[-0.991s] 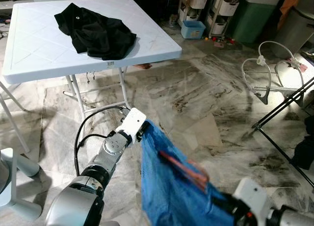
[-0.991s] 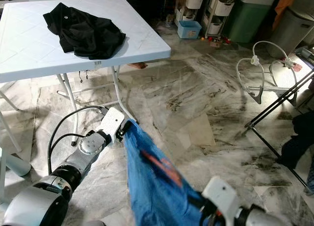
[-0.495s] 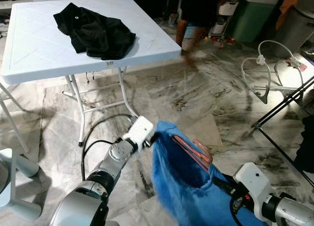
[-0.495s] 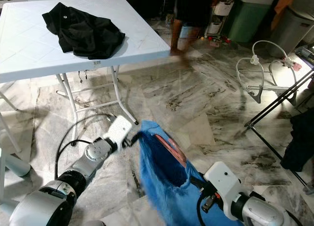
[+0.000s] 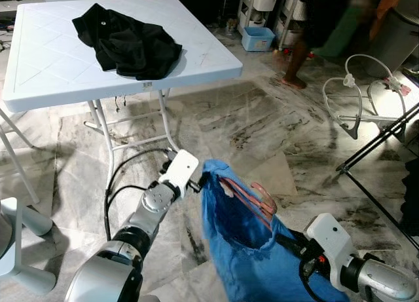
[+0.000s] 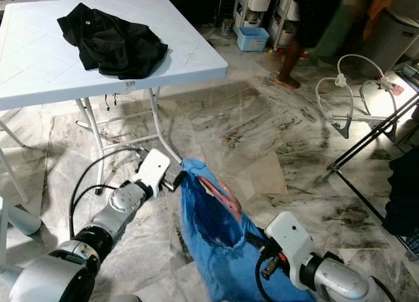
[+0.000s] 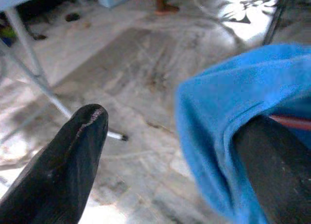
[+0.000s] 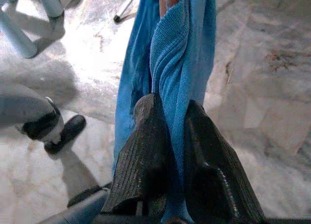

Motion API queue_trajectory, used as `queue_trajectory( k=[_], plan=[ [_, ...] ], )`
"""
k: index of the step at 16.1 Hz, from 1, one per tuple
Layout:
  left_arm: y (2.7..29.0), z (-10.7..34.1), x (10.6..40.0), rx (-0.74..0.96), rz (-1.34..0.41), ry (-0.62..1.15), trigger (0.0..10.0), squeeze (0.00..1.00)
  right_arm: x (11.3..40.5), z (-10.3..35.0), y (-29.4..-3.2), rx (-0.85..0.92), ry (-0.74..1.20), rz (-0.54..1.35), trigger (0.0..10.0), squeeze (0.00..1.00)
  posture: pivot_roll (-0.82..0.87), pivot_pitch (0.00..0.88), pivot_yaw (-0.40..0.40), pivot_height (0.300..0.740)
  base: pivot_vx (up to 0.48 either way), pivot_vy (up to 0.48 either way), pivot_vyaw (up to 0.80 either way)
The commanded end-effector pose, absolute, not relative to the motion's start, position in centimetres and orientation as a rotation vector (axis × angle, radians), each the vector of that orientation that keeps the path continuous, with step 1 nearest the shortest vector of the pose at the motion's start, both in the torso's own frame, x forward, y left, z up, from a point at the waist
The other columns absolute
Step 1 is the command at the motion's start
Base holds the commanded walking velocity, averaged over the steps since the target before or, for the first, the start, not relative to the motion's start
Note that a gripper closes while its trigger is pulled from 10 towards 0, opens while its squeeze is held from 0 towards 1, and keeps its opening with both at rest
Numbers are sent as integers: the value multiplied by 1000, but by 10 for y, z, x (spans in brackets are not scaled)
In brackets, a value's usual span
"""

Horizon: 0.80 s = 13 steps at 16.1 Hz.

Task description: Hang hanger

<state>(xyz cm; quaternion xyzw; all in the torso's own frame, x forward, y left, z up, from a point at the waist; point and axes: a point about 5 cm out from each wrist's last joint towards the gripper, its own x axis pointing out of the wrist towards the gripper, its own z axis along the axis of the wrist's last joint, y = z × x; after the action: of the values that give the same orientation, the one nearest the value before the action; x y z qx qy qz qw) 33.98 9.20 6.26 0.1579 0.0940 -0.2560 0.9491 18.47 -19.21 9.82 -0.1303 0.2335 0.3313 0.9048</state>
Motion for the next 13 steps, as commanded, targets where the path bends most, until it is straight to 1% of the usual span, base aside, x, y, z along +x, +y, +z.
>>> queue_trajectory(
  k=[1,3,5,7,9,10,12,13],
  plan=[
    [81,68,340,256,-578,164,10000,1000,190,109,-193,-264,442,664,10000,0,77,83,-118,740,0,0,0],
    [71,72,338,161,-674,163,10000,1000,193,109,-187,-239,426,660,10000,0,74,83,-118,740,0,0,0],
    [65,76,333,115,-790,157,10000,1000,201,107,-185,-235,407,606,10000,0,75,85,-116,740,0,0,0],
    [68,76,331,168,-820,137,10000,1000,208,111,-180,-208,382,592,10000,0,83,87,-111,740,0,0,0],
    [77,75,336,243,-744,127,10000,1000,210,116,-179,-210,370,602,10000,0,80,85,-110,740,0,0,0],
    [84,78,342,292,-654,119,10000,1000,209,121,-180,-215,364,612,10000,0,76,82,-111,740,0,0,0],
    [90,83,347,313,-583,99,10000,1000,207,125,-182,-217,361,622,10000,0,70,82,-113,740,0,0,0],
    [95,89,353,332,-504,81,10000,1000,203,131,-184,-221,359,636,10000,0,64,79,-114,740,0,0,0]
  ],
)
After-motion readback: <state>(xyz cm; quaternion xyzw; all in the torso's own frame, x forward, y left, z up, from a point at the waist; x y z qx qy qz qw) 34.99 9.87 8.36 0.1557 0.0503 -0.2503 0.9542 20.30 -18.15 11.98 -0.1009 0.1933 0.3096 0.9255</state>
